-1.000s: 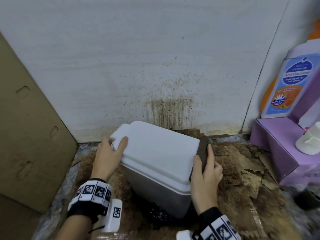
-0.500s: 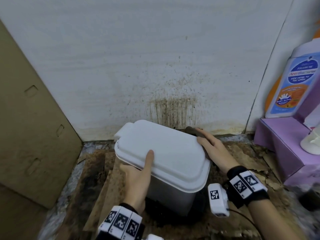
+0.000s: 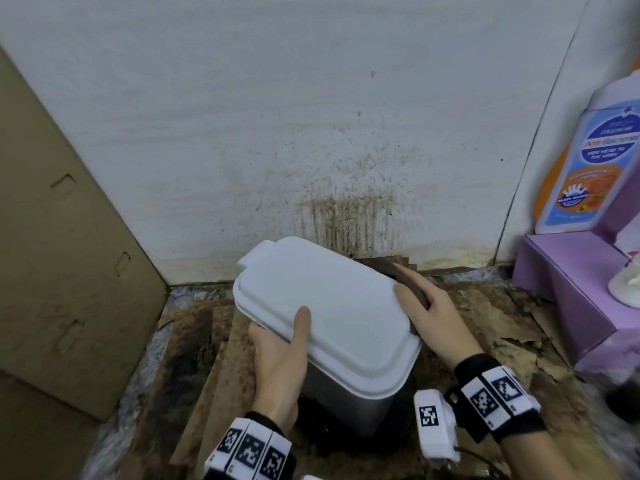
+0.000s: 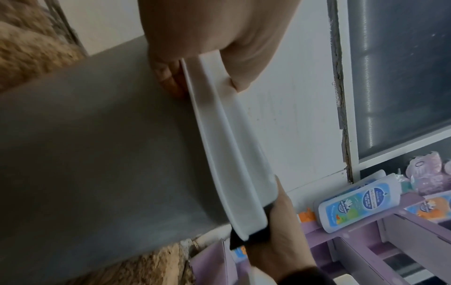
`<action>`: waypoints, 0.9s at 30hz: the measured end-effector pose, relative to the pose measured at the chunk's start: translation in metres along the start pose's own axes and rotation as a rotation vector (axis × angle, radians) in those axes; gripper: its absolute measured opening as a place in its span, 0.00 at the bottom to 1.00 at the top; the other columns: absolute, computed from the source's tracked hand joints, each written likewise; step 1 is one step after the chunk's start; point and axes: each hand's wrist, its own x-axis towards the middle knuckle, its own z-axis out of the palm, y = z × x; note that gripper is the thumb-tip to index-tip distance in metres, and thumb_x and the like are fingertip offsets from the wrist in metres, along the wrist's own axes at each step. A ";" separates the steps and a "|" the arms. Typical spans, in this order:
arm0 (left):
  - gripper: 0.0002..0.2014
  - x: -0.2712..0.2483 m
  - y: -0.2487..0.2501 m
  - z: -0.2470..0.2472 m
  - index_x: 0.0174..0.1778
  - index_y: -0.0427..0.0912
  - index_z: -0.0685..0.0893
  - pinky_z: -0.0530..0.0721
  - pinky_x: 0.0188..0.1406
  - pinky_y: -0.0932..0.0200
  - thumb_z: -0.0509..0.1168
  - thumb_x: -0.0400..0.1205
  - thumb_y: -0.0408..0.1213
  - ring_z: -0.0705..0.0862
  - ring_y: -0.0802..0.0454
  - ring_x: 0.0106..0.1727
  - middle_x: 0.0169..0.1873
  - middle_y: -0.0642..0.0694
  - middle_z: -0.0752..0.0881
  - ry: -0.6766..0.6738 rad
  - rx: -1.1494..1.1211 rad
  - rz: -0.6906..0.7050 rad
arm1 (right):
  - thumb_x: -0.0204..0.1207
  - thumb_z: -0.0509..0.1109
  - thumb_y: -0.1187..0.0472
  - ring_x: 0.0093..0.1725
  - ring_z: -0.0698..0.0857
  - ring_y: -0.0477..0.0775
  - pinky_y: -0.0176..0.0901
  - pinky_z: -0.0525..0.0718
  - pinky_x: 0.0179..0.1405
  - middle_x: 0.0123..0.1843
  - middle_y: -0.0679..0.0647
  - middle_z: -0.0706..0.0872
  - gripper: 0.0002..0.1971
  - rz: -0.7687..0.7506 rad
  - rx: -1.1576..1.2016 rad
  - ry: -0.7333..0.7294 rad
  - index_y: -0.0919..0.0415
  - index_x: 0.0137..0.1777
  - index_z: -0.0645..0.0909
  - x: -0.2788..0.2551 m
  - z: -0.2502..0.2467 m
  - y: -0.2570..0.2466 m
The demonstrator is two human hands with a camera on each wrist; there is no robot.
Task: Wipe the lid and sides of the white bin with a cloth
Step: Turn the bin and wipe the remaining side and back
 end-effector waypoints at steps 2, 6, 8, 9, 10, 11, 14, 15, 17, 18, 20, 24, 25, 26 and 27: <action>0.30 0.007 0.006 -0.003 0.72 0.42 0.69 0.87 0.62 0.50 0.74 0.81 0.49 0.87 0.54 0.62 0.64 0.49 0.85 -0.031 -0.005 0.021 | 0.83 0.65 0.38 0.73 0.79 0.44 0.57 0.79 0.74 0.74 0.37 0.80 0.21 0.018 0.029 0.086 0.28 0.76 0.74 -0.010 0.010 0.003; 0.25 0.028 0.029 -0.008 0.73 0.45 0.71 0.88 0.44 0.66 0.71 0.83 0.47 0.87 0.57 0.58 0.61 0.51 0.86 -0.158 0.070 0.071 | 0.84 0.64 0.40 0.68 0.78 0.47 0.58 0.78 0.74 0.68 0.43 0.79 0.22 0.041 0.040 0.367 0.32 0.78 0.72 -0.039 0.043 0.006; 0.28 0.040 0.037 -0.012 0.77 0.45 0.71 0.88 0.48 0.61 0.71 0.83 0.50 0.88 0.54 0.59 0.61 0.49 0.86 -0.214 0.116 0.074 | 0.84 0.61 0.39 0.68 0.77 0.53 0.60 0.78 0.71 0.65 0.47 0.77 0.23 0.062 0.000 0.441 0.31 0.79 0.70 -0.054 0.062 0.001; 0.31 0.046 0.037 -0.014 0.79 0.45 0.71 0.89 0.53 0.55 0.71 0.82 0.53 0.88 0.52 0.60 0.61 0.49 0.86 -0.233 0.141 0.072 | 0.84 0.60 0.39 0.69 0.75 0.55 0.60 0.78 0.70 0.66 0.48 0.76 0.24 0.066 -0.013 0.458 0.31 0.80 0.69 -0.059 0.070 -0.001; 0.34 0.051 0.038 -0.016 0.80 0.46 0.71 0.89 0.57 0.50 0.71 0.80 0.56 0.88 0.51 0.61 0.62 0.49 0.86 -0.247 0.166 0.068 | 0.84 0.59 0.41 0.71 0.73 0.55 0.56 0.76 0.69 0.67 0.48 0.74 0.24 0.070 -0.013 0.466 0.32 0.81 0.68 -0.063 0.077 -0.004; 0.37 0.055 0.036 -0.018 0.80 0.47 0.72 0.88 0.61 0.46 0.72 0.78 0.59 0.89 0.50 0.61 0.62 0.49 0.87 -0.254 0.184 0.062 | 0.85 0.59 0.43 0.72 0.69 0.52 0.51 0.73 0.67 0.67 0.47 0.73 0.25 0.077 -0.009 0.464 0.33 0.82 0.66 -0.064 0.081 -0.006; 0.41 0.062 0.033 -0.022 0.79 0.48 0.74 0.88 0.65 0.42 0.74 0.74 0.65 0.90 0.50 0.62 0.63 0.50 0.88 -0.258 0.182 0.045 | 0.86 0.59 0.45 0.73 0.65 0.48 0.45 0.68 0.65 0.66 0.44 0.69 0.25 0.082 -0.002 0.438 0.35 0.84 0.64 -0.064 0.087 -0.011; 0.40 0.064 0.032 -0.022 0.78 0.48 0.74 0.88 0.65 0.43 0.74 0.74 0.65 0.90 0.50 0.62 0.63 0.50 0.89 -0.259 0.177 0.041 | 0.86 0.59 0.45 0.73 0.65 0.49 0.46 0.69 0.66 0.66 0.44 0.69 0.26 0.080 0.000 0.434 0.35 0.84 0.64 -0.063 0.087 -0.011; 0.35 0.067 0.031 -0.022 0.78 0.49 0.76 0.89 0.63 0.45 0.72 0.77 0.62 0.91 0.51 0.61 0.62 0.50 0.90 -0.257 0.164 0.026 | 0.86 0.59 0.45 0.74 0.65 0.50 0.48 0.70 0.67 0.66 0.45 0.70 0.26 0.085 0.002 0.421 0.35 0.84 0.64 -0.059 0.088 -0.011; 0.33 0.067 0.031 -0.022 0.77 0.49 0.76 0.89 0.61 0.46 0.71 0.79 0.61 0.91 0.52 0.60 0.62 0.50 0.90 -0.257 0.164 0.022 | 0.86 0.59 0.45 0.74 0.65 0.50 0.47 0.69 0.66 0.66 0.45 0.69 0.26 0.088 0.004 0.414 0.35 0.84 0.64 -0.056 0.089 -0.012; 0.29 0.067 0.032 -0.023 0.75 0.50 0.78 0.89 0.56 0.51 0.69 0.81 0.60 0.91 0.53 0.59 0.61 0.52 0.90 -0.258 0.174 0.027 | 0.87 0.59 0.45 0.73 0.64 0.49 0.45 0.68 0.65 0.65 0.45 0.69 0.26 0.096 -0.002 0.395 0.34 0.84 0.63 -0.052 0.092 -0.012; 0.24 0.064 0.034 -0.024 0.71 0.49 0.82 0.88 0.52 0.57 0.66 0.83 0.58 0.92 0.56 0.59 0.60 0.53 0.92 -0.291 0.171 0.048 | 0.87 0.59 0.44 0.71 0.63 0.48 0.45 0.65 0.66 0.63 0.44 0.68 0.26 0.113 -0.028 0.355 0.34 0.85 0.61 -0.043 0.094 -0.009; 0.23 0.063 0.035 -0.024 0.69 0.50 0.83 0.89 0.53 0.56 0.66 0.83 0.59 0.92 0.55 0.58 0.58 0.54 0.93 -0.290 0.181 0.058 | 0.87 0.59 0.44 0.71 0.63 0.48 0.45 0.65 0.67 0.64 0.45 0.68 0.27 0.115 -0.029 0.348 0.34 0.85 0.61 -0.041 0.094 -0.009; 0.23 0.062 0.034 -0.024 0.67 0.51 0.84 0.89 0.55 0.54 0.66 0.81 0.60 0.92 0.55 0.58 0.57 0.54 0.93 -0.288 0.194 0.072 | 0.87 0.58 0.43 0.73 0.63 0.48 0.45 0.64 0.67 0.65 0.45 0.68 0.27 0.121 -0.026 0.341 0.35 0.85 0.61 -0.039 0.093 -0.009; 0.22 0.060 0.034 -0.024 0.65 0.53 0.85 0.89 0.58 0.51 0.66 0.80 0.61 0.92 0.55 0.58 0.57 0.55 0.93 -0.287 0.210 0.089 | 0.87 0.58 0.43 0.74 0.63 0.49 0.45 0.64 0.68 0.66 0.45 0.68 0.27 0.127 -0.020 0.334 0.35 0.85 0.61 -0.036 0.091 -0.008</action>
